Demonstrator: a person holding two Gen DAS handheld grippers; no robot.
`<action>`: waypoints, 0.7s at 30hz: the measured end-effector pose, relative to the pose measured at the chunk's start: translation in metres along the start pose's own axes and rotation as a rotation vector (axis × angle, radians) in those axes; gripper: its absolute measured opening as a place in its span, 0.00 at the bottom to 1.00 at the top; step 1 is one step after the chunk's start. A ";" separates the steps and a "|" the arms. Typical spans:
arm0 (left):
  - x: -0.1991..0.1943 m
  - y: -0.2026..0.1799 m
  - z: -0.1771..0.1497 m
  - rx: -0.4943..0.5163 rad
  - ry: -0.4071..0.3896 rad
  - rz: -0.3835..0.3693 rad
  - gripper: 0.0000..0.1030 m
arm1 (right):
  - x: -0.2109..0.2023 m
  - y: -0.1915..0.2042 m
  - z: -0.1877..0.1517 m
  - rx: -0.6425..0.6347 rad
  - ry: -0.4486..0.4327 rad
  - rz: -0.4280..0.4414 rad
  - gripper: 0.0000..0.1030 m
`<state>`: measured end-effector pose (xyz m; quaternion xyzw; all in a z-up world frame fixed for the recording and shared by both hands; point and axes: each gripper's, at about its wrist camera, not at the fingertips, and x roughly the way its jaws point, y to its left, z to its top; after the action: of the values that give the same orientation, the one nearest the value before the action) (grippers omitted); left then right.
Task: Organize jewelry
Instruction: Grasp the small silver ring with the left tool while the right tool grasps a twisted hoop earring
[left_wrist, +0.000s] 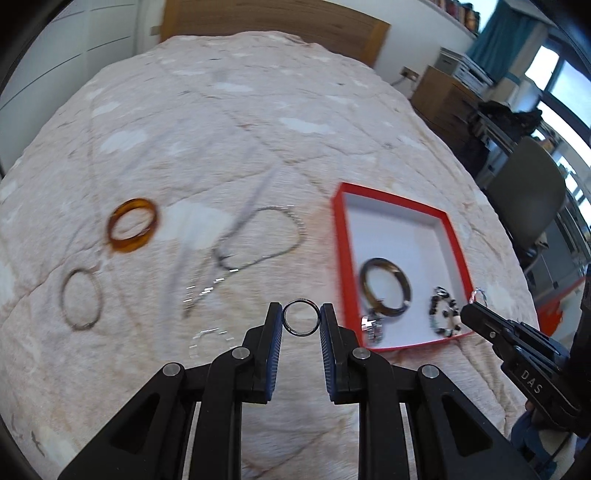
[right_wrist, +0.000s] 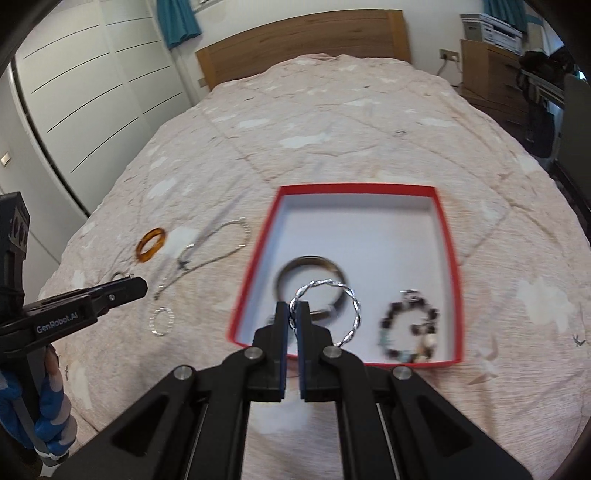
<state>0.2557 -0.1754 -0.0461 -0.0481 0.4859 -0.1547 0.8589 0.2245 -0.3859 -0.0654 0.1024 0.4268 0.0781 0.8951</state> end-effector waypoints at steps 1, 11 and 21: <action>0.006 -0.009 0.002 0.015 0.005 -0.009 0.19 | 0.001 -0.010 0.000 0.008 -0.001 -0.010 0.04; 0.072 -0.072 0.013 0.132 0.073 -0.035 0.19 | 0.033 -0.055 0.000 0.043 0.023 -0.023 0.04; 0.112 -0.083 0.039 0.145 0.075 -0.017 0.19 | 0.067 -0.063 0.017 0.020 0.036 -0.010 0.04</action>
<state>0.3243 -0.2919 -0.0979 0.0158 0.5048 -0.1984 0.8399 0.2834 -0.4334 -0.1208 0.1080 0.4439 0.0712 0.8867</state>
